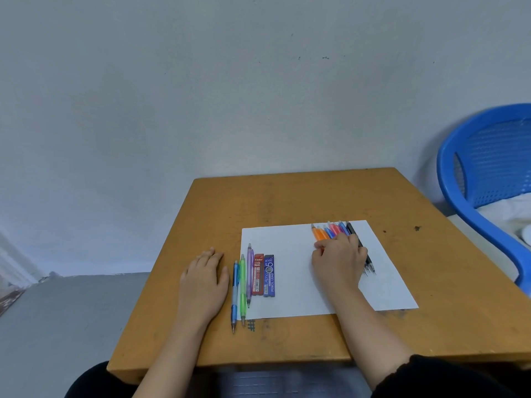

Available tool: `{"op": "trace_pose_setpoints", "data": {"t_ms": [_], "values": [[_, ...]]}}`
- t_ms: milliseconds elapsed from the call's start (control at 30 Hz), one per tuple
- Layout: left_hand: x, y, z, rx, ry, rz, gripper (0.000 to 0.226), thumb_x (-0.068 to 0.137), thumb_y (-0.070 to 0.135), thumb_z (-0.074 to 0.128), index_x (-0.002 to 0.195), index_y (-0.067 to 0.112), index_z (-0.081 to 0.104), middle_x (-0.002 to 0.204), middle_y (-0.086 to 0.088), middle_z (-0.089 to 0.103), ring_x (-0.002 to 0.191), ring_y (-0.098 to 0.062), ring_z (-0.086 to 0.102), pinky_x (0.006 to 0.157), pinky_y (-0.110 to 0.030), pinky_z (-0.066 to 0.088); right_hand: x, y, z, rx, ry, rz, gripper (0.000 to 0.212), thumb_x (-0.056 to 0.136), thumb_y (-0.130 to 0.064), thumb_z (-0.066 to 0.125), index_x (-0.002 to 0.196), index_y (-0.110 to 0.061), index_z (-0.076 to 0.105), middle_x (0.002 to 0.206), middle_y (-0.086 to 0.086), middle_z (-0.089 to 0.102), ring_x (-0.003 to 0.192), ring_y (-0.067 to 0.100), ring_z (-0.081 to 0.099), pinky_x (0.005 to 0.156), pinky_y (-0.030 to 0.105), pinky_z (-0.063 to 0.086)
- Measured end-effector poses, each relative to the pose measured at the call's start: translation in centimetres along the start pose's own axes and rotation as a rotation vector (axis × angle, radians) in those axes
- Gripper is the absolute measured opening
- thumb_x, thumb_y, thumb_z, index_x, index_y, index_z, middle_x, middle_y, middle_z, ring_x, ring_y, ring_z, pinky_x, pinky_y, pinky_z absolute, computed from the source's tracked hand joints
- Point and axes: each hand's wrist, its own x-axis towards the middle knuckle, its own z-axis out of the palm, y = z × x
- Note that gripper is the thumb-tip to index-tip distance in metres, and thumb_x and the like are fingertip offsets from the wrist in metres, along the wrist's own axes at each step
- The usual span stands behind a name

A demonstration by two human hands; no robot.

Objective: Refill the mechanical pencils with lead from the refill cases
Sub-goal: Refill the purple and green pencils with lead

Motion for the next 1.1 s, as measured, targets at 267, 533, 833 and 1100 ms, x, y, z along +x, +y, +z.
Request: {"op": "trace_pose_setpoints", "data": {"t_ms": [267, 533, 833, 1100], "values": [[0.0, -0.1, 0.0, -0.003, 0.0, 0.006, 0.047, 0.101, 0.038, 0.04, 0.145, 0.023, 0.04, 0.153, 0.005, 0.034, 0.142, -0.014, 0.027, 0.115, -0.036, 0.021, 0.1, 0.1, -0.1, 0.016, 0.004, 0.029, 0.028, 0.093, -0.02, 0.049, 0.113, -0.028, 0.068, 0.111, -0.003, 0.061, 0.111, 0.017, 0.043, 0.086, 0.032, 0.027], [0.1, -0.1, 0.1, -0.008, 0.01, 0.007, 0.046, 0.1, 0.038, 0.041, 0.144, 0.023, 0.042, 0.152, 0.005, 0.036, 0.141, -0.014, 0.029, 0.115, -0.037, 0.022, 0.3, 0.2, 0.3, 0.065, 0.034, 0.033, 0.027, 0.092, -0.02, 0.049, 0.109, -0.025, 0.069, 0.106, -0.002, 0.063, 0.108, 0.019, 0.043, 0.085, 0.032, 0.028], [0.1, -0.2, 0.0, -0.009, 0.011, 0.011, 0.045, 0.1, 0.038, 0.041, 0.142, 0.023, 0.043, 0.151, 0.004, 0.038, 0.14, -0.014, 0.03, 0.114, -0.037, 0.022, -0.3, -0.3, 0.2, 0.326, 0.136, -0.083, 0.019, 0.084, -0.011, 0.059, 0.095, -0.016, 0.072, 0.085, 0.002, 0.066, 0.091, 0.021, 0.055, 0.073, 0.032, 0.041], [0.0, -0.1, -0.2, -0.012, 0.015, 0.016, 0.044, 0.1, 0.036, 0.041, 0.142, 0.023, 0.044, 0.151, 0.004, 0.037, 0.139, -0.013, 0.03, 0.114, -0.036, 0.022, -0.5, -2.6, -1.7, 0.614, -0.307, -0.297, 0.021, 0.087, -0.017, 0.063, 0.107, -0.018, 0.069, 0.077, -0.007, 0.057, 0.068, 0.005, 0.05, 0.059, 0.013, 0.038]]}}
